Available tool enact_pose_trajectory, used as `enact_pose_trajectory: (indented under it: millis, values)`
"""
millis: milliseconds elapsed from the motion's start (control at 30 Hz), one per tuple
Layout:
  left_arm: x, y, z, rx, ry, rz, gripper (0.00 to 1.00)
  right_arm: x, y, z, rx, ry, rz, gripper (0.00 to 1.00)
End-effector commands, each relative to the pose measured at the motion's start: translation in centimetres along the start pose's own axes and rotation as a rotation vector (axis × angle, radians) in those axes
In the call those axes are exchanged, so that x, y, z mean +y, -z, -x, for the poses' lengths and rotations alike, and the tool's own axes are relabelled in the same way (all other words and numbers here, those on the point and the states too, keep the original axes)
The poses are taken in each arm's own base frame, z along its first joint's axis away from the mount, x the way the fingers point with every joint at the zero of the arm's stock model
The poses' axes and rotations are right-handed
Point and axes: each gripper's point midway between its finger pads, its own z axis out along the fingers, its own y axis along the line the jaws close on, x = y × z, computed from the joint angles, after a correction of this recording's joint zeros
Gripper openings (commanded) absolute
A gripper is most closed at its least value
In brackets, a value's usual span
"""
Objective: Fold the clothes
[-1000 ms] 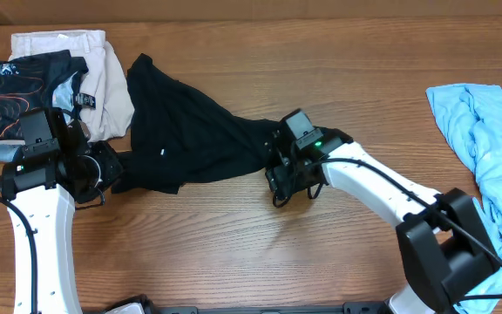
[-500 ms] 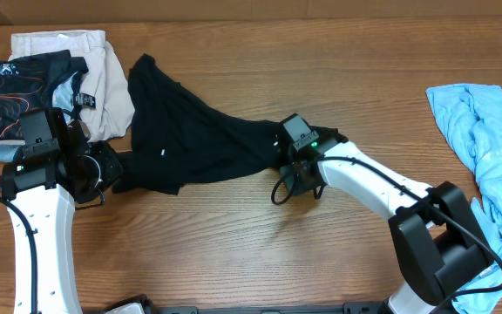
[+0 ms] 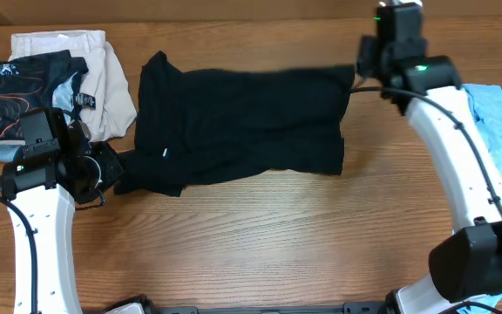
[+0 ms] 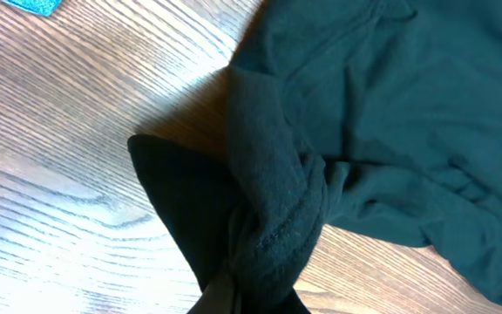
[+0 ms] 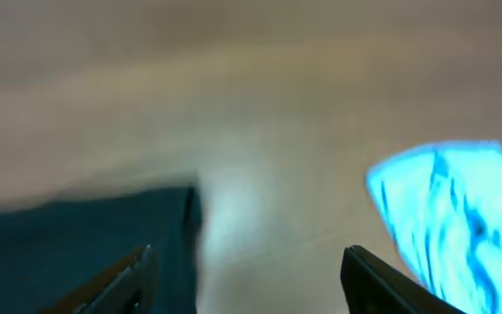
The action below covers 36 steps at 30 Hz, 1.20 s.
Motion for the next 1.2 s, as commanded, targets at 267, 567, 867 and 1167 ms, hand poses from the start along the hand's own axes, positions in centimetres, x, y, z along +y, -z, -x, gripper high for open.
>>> enact_pose_trajectory:
  millis: [267, 567, 867, 1167]
  values:
    - [-0.2, 0.0, 0.2, -0.005, -0.025, -0.005, 0.04, 3.6, -4.0, -14.0, 0.448, 0.060, 0.189, 0.75]
    - [-0.1, 0.0, 0.2, -0.004, -0.025, -0.004, 0.04, 6.2, -7.5, -18.7, 0.432, 0.027, 0.344, 0.62]
    - [-0.1, 0.0, 0.2, -0.004, -0.025, -0.004, 0.04, 6.8, -7.9, -20.0, 0.466, 0.017, 0.379, 0.06]
    - [-0.2, 0.0, 0.2, -0.006, -0.026, -0.004, 0.04, 6.2, -5.3, -10.1, 0.265, -0.024, 0.389, 0.04]
